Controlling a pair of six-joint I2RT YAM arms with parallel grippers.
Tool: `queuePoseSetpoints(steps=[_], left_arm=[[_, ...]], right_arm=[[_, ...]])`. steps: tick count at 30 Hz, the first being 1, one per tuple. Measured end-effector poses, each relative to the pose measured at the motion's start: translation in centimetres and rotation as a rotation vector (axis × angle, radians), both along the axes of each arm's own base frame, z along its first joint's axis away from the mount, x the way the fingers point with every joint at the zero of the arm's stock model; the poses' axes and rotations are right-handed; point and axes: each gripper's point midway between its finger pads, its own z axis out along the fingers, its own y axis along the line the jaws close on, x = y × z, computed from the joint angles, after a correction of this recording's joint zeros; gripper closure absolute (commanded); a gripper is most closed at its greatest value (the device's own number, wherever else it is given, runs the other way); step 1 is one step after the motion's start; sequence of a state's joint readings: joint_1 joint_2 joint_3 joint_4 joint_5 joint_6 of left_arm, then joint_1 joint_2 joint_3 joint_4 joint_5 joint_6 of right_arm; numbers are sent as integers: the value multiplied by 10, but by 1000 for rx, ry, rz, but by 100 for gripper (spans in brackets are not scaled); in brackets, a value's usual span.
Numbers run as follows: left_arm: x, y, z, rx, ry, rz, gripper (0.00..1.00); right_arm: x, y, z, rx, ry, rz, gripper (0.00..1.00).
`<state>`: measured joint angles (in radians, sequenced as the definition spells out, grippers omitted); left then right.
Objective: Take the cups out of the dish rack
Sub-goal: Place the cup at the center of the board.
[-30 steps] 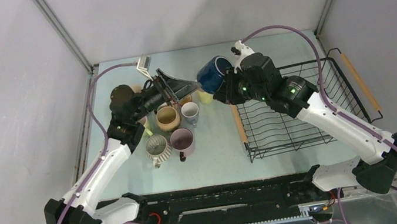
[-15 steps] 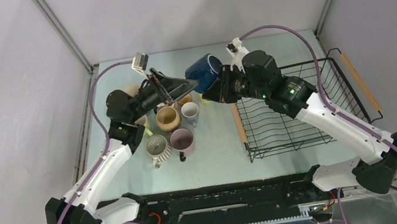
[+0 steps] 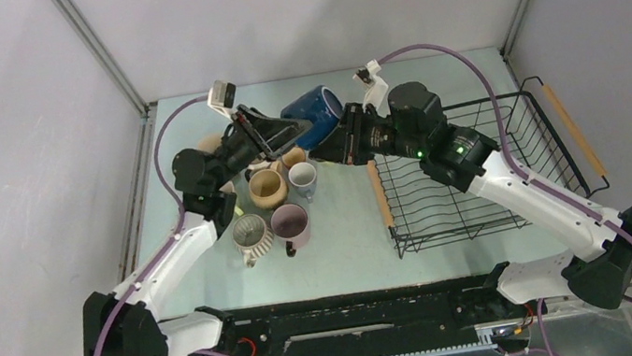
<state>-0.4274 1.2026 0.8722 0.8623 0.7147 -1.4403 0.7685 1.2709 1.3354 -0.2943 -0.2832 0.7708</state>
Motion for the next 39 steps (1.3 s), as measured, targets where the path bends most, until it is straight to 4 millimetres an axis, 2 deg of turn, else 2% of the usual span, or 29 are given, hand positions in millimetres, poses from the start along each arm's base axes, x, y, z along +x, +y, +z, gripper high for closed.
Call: queuePoseSetpoints(steps=[5,10,11,13,15,17,18,22,26,39], left_arm=[[0,0,-5,-15,18,-16,99],[-4,1,1,-32,-9,-24,100],[-5,1,1,-33,-14,-25,100],[-5,1,2,-34,-16,-25,100],[-5,1,2,-34,-16,-25,100],[-5,1,1,-32,-12,-25,100],[-4,0,-1,-25,-2,-27,100],[-3,-2,-8,-3,18,-33,100],[1,-4,-19,40,34,-21,100],[14,1,-90,421,102,102,100]], right_arm=[[-6,3,1,23,10,31,100],[-9,4,7,46,9,41,99],[-10,4,7,46,7,40,90],[-10,4,7,46,6,40,54],[-10,4,6,40,-4,42,28],[-10,4,3,27,-5,42,14],[-11,5,0,16,-9,45,11],[-10,2,-7,-21,-23,25,5],[-8,-8,-9,-54,-40,-13,3],[-8,-61,12,-120,-161,-194,2]])
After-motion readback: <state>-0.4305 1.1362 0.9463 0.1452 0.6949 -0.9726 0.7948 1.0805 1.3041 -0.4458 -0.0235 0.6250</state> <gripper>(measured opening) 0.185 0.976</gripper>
